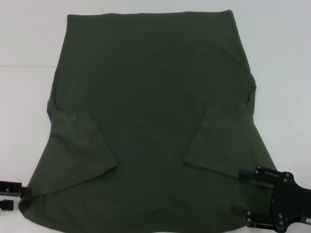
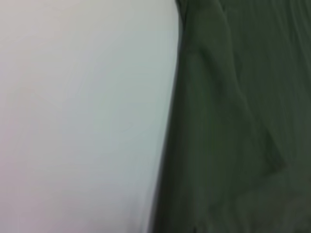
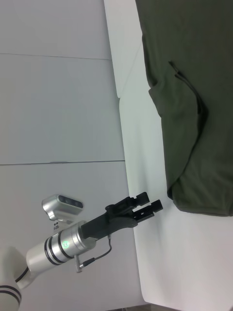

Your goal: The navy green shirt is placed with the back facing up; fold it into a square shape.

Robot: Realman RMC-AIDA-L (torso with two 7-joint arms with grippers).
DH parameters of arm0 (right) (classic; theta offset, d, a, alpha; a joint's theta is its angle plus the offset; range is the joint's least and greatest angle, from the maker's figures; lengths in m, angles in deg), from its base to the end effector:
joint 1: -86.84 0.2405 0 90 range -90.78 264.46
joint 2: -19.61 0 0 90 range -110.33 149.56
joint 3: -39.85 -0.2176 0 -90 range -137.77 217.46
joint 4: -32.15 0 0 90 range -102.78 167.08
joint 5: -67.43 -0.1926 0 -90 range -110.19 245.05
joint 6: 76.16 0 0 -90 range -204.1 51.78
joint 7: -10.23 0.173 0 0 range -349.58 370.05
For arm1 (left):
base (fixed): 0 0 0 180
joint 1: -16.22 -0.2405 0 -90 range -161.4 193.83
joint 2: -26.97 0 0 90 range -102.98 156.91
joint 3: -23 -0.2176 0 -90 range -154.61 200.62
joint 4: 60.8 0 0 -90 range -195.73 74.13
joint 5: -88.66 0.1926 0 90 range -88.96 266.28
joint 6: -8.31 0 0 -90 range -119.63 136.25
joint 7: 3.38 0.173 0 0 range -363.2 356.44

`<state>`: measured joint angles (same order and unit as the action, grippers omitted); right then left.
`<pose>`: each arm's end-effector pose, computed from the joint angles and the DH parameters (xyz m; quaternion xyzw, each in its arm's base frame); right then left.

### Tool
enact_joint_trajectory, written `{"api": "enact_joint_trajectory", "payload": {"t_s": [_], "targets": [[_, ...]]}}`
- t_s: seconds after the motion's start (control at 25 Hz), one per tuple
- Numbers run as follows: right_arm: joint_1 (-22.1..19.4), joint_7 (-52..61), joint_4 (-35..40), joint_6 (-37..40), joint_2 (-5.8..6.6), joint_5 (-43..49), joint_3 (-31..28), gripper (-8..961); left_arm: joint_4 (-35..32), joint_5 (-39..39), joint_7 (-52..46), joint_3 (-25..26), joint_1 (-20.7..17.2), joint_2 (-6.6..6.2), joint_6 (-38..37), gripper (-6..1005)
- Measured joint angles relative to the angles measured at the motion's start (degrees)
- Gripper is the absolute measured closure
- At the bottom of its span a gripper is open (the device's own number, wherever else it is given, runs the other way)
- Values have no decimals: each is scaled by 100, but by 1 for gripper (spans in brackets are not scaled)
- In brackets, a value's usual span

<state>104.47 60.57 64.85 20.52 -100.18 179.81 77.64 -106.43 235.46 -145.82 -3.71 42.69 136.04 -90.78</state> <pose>0.2523 0.2364 -0.0156 -0.9441 0.1000 0.2666 0.1662 -0.3199 0.2618 0.0739 -0.6762 -0.7263 -0.0586 0.1082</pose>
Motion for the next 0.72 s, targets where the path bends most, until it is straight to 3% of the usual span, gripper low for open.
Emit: {"api": "enact_joint_trajectory", "payload": {"t_s": [0.72], "targets": [[37,37,-9,-95,0,-6,0,115,213,33,6,-329,18,46,582,254]]}}
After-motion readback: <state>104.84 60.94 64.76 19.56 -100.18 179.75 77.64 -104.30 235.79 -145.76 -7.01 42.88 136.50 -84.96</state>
